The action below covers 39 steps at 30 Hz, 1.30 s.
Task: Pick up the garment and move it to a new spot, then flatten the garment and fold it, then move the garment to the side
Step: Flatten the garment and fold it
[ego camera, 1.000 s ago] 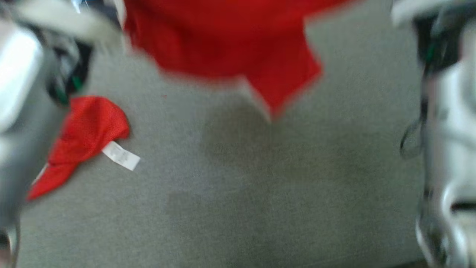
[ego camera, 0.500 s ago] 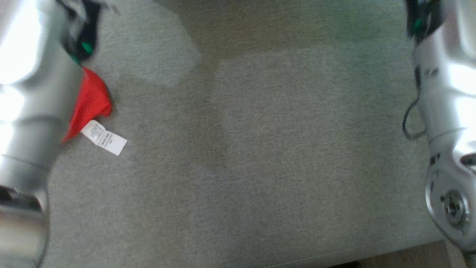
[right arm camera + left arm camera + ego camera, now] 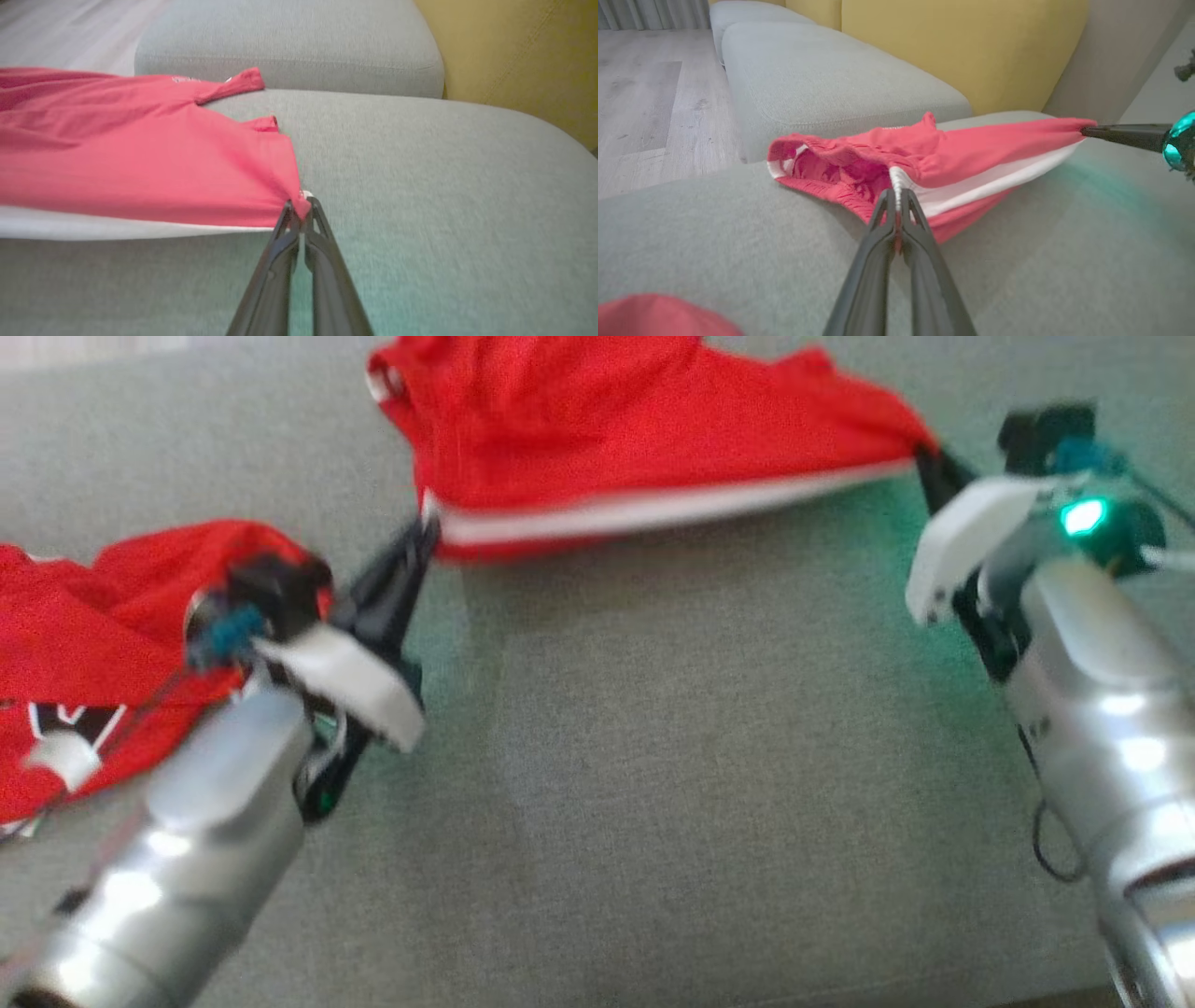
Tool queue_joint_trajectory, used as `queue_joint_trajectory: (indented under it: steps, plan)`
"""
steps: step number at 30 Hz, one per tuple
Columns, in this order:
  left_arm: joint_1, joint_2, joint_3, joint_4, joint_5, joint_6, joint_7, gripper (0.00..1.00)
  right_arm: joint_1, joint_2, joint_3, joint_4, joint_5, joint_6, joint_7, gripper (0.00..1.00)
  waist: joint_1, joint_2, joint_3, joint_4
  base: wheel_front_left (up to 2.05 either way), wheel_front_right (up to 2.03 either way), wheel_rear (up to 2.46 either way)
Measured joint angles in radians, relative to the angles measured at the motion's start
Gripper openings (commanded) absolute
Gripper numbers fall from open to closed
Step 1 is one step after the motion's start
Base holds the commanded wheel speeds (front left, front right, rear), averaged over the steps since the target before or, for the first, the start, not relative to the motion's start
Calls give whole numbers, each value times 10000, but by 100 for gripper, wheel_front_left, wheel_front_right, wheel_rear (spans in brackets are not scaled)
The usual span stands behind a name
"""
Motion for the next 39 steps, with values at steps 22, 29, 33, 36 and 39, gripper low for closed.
queue_joint_trajectory:
  steps: [22, 29, 33, 36, 39]
  plan:
    - [4239, 366, -125, -2759, 188, 1089, 2, 0, 4356, -3676, 3651, -4834, 5319, 2, 3693, 0, 0, 1, -2593, -411, 0, 0, 0]
    - [5354, 619, -320, -4514, 94, 1871, 132, 0, 5961, -4479, 2926, -6167, 6055, 2, 3833, 0, 0, 1, -2946, -387, 0, 0, 0]
    - [5476, 813, -318, -5154, 94, 2157, 267, 0, 6293, -4544, 2276, -6665, 5977, 2, 3689, 0, 1, 1, -2843, -305, 0, 0, 0]
    - [5419, 894, -295, -5382, 107, 2263, 399, 0, 6255, -4523, 1795, -7007, 5603, 2, 3657, 0, 3, 1, -2668, -215, 0, 0, 0]
    - [5125, 938, -190, -5517, 153, 2295, 477, 0, 6175, -4410, 1329, -7250, 5091, 2, 3638, 0, 3, 1, -2422, -82, 0, 0, 0]
